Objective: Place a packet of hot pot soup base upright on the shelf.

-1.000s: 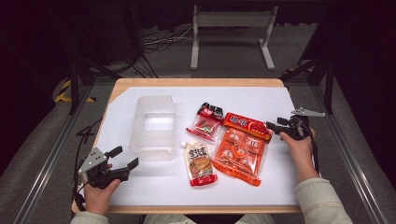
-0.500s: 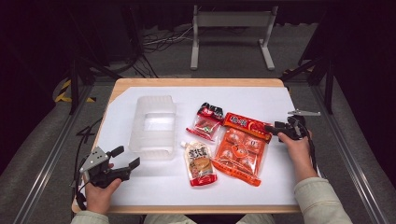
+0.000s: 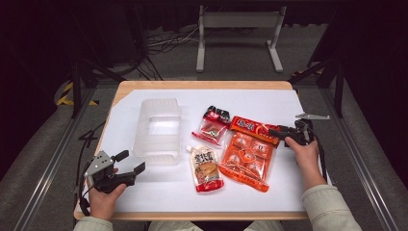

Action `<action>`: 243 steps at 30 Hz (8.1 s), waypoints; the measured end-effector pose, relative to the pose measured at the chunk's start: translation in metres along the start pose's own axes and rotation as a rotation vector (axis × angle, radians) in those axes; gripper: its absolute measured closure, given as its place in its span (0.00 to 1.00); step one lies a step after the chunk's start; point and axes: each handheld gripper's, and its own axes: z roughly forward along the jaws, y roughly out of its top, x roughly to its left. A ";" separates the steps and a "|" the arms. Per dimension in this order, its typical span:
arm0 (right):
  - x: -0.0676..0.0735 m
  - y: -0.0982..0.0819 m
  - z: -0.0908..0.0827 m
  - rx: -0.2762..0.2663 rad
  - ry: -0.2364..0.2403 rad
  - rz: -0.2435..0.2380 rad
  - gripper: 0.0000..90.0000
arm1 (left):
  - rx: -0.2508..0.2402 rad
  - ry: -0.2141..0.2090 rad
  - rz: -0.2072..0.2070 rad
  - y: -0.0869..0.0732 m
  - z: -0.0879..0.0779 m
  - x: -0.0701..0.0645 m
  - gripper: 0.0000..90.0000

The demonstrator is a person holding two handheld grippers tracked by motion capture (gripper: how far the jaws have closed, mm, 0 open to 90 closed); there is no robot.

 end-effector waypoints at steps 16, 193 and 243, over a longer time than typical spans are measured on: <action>0.016 0.007 0.005 0.104 0.006 -0.190 0.61 | 0.004 -0.003 0.007 0.000 0.002 -0.001 0.21; 0.158 0.041 -0.152 -0.253 0.175 -0.621 1.00 | -0.103 -0.763 0.090 0.097 0.214 -0.166 0.26; 0.149 0.042 -0.176 -0.361 0.124 -0.574 0.77 | -0.080 -0.740 0.296 0.141 0.182 -0.166 0.80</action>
